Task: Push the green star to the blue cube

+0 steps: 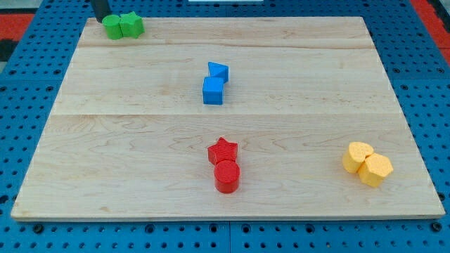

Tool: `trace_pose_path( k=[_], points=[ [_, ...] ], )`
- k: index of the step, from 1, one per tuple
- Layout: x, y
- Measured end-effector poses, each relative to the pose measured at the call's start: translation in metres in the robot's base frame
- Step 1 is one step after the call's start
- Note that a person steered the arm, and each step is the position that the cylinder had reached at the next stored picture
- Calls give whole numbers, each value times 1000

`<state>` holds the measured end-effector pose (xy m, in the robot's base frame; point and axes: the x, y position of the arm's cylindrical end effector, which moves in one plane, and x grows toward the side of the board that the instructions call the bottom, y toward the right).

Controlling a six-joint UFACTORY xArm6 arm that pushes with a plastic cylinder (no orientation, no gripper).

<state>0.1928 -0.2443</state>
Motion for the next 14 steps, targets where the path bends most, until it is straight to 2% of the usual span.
trace_pose_path(
  k=[3, 6, 8, 11, 14],
  points=[
    [-2, 9],
    [-1, 64],
    [33, 80],
    [99, 138],
    [143, 164]
  ],
)
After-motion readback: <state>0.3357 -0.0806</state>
